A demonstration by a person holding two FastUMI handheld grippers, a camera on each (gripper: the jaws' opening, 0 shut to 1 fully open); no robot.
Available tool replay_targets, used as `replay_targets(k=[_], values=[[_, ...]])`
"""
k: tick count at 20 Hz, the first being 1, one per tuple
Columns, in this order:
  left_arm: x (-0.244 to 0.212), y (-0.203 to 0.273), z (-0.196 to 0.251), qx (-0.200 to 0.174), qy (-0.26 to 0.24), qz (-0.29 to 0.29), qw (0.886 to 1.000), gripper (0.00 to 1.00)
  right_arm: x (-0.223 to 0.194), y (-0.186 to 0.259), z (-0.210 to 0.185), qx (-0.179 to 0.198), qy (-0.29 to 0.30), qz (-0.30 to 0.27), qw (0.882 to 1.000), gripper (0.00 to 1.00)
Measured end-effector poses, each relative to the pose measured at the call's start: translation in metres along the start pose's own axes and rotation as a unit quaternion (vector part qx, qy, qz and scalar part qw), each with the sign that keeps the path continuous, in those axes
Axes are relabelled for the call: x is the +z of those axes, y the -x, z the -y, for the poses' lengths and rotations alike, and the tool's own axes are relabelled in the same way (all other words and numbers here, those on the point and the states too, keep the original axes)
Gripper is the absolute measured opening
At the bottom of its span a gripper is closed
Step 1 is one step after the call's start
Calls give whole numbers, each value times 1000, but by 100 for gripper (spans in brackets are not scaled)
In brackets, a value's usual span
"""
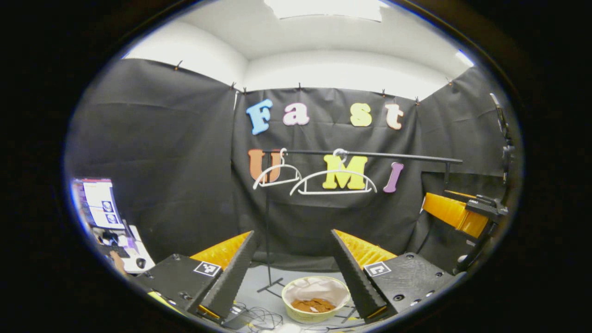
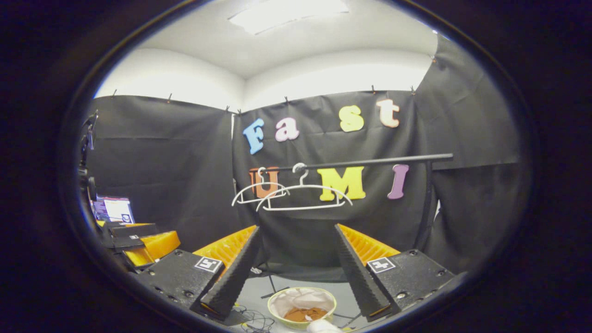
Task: Grasp the clothes on the hanger with both hands and then place them into the laundry hamper below.
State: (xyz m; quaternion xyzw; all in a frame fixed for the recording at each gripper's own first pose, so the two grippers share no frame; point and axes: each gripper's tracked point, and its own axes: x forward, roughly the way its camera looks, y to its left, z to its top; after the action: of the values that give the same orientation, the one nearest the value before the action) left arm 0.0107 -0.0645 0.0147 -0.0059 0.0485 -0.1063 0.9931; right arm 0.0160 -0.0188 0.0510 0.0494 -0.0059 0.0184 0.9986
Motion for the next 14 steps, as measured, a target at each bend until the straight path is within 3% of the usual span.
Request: replay_targets(k=[7,9,12,13,14], values=[[13,40,17,27,-13,13,999,100,11,47,27,-8,12,9,1000,99],[19,47,21,31,-18,19,999,92,13,56,30,-16,9,16,1000,99],[27,57,28,28,-11,30,999,92,17,63,30,-15,14,25,999,100],[29,59,27,30,-10,32,999,100,17,64,29,-13,13,25,999,100],[31,62,24,33,-10,35,999,100,17,67,26,-10,11,27,1000,100]])
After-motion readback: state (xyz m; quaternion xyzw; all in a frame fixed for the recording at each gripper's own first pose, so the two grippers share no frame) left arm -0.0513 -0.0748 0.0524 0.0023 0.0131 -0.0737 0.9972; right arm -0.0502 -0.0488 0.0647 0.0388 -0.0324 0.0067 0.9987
